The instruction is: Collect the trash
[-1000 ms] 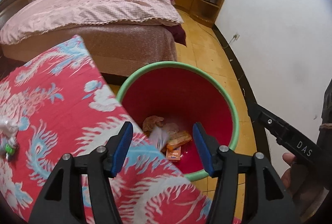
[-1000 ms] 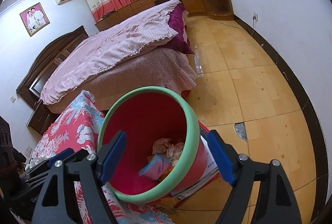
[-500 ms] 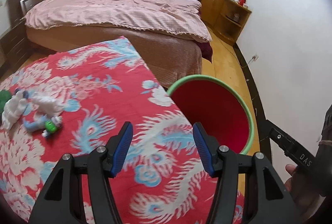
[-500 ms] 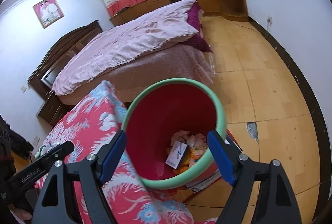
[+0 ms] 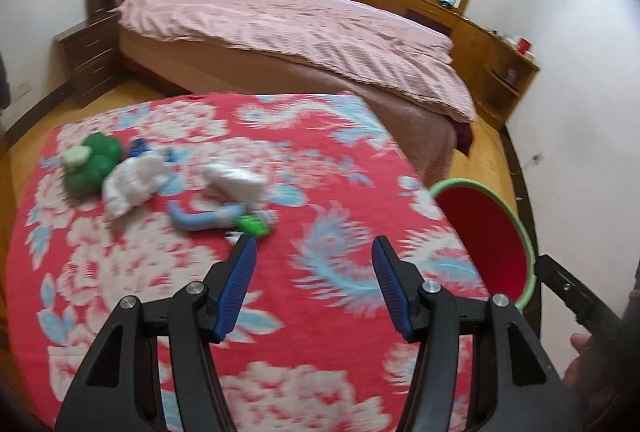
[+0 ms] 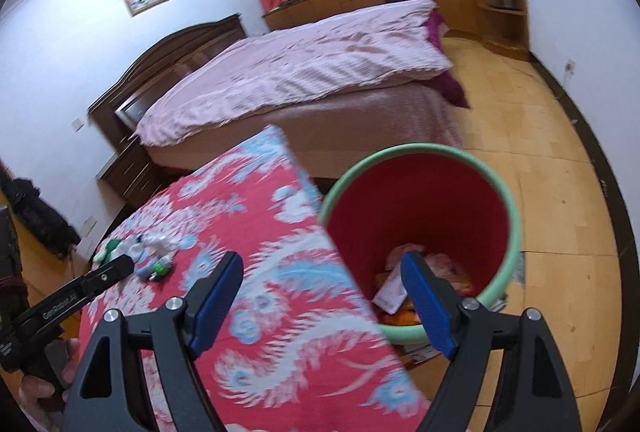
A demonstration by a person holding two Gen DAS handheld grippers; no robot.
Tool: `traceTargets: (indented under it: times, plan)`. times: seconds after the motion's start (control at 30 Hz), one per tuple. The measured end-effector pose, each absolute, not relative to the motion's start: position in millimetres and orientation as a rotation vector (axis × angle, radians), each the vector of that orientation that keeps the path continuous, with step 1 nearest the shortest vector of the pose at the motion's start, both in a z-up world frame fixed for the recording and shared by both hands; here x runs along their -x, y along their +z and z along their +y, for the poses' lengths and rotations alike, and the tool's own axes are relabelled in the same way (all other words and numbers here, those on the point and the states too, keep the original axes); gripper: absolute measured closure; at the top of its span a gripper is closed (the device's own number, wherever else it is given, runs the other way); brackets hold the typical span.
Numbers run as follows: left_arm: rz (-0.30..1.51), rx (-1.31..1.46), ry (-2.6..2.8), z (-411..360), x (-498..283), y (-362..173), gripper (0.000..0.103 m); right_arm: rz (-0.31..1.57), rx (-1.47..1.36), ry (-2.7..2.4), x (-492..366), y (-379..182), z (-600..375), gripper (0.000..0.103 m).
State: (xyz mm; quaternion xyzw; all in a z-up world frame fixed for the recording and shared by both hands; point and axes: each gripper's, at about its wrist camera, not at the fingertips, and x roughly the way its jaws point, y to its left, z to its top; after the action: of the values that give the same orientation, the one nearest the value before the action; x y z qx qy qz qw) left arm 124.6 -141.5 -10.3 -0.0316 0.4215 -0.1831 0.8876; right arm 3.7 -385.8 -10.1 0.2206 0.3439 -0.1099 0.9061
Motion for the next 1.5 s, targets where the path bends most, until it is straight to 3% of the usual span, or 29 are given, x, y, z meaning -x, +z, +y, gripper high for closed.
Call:
traceTargets:
  times: [0.7, 1.33, 1.5]
  plan:
    - [0.851, 0.055, -0.138, -28, -188, -27, 0.043, 0.819, -0.308, 0.017, -111, -10, -269, 0.020]
    - [0.938, 0.108, -0.161, -22, -241, -82, 0.043, 0.917, -0.206, 0.084, -209, -53, -219, 0.020]
    - [0.945, 0.124, -0.156, -19, -243, -88, 0.043, 0.941, -0.187, 0.097, -218, -66, -213, 0.028]
